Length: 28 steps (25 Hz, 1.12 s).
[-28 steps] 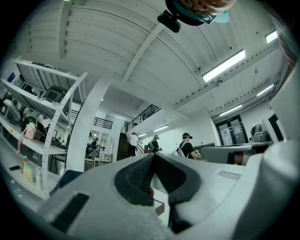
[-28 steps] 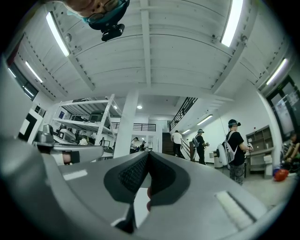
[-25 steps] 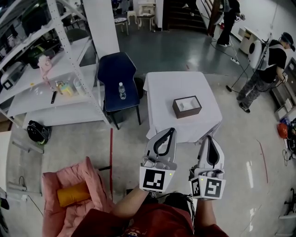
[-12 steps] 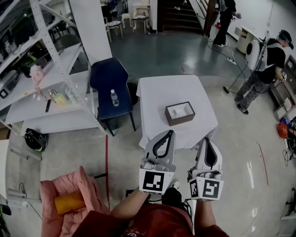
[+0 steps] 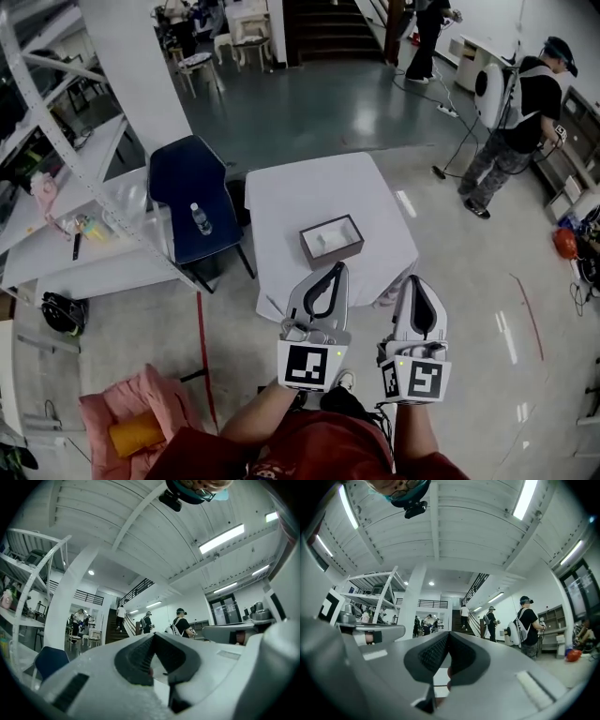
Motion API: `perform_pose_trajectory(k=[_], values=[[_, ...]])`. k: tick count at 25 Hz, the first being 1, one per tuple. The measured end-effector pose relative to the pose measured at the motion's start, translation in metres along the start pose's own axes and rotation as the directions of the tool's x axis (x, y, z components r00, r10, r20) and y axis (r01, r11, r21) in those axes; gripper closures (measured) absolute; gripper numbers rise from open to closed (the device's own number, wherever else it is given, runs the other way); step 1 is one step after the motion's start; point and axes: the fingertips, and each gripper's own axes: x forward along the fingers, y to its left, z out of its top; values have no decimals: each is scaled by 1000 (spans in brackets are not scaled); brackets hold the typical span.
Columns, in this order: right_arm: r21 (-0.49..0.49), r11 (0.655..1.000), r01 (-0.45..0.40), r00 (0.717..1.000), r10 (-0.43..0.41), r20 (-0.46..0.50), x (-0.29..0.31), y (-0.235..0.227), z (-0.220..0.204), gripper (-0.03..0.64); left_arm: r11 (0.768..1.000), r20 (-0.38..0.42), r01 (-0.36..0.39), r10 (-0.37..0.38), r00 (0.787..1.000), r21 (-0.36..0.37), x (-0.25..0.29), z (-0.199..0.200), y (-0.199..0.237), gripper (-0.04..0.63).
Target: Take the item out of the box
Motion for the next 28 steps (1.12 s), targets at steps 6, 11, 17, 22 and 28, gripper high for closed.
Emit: perform_pose_trajectory(k=[6,11,17,22,28], values=[[-13,999,40,999,-41,-8,14,-59,-2,616,998,0,60,-60,998,-16,57,-12,-42,592],[-11,998,59,998,-59,-5,28,-103,-1,617,997,8,79,-79,997,-16,97,-14,-68,592],[6,999,48,999,-48,1,52,-139,-5,616,998,4,61,-61,998,1,135,-21,-80,591],[28,999,27,1000,-27,-2,68,-163,-13,615,999,-11,38,-38,999,11,157,-31,-87,591],[52,999,6,1000,-6,-8,84,-179,-22,616,999,-18,18,-17,1000,29,175,-38,-91,591]])
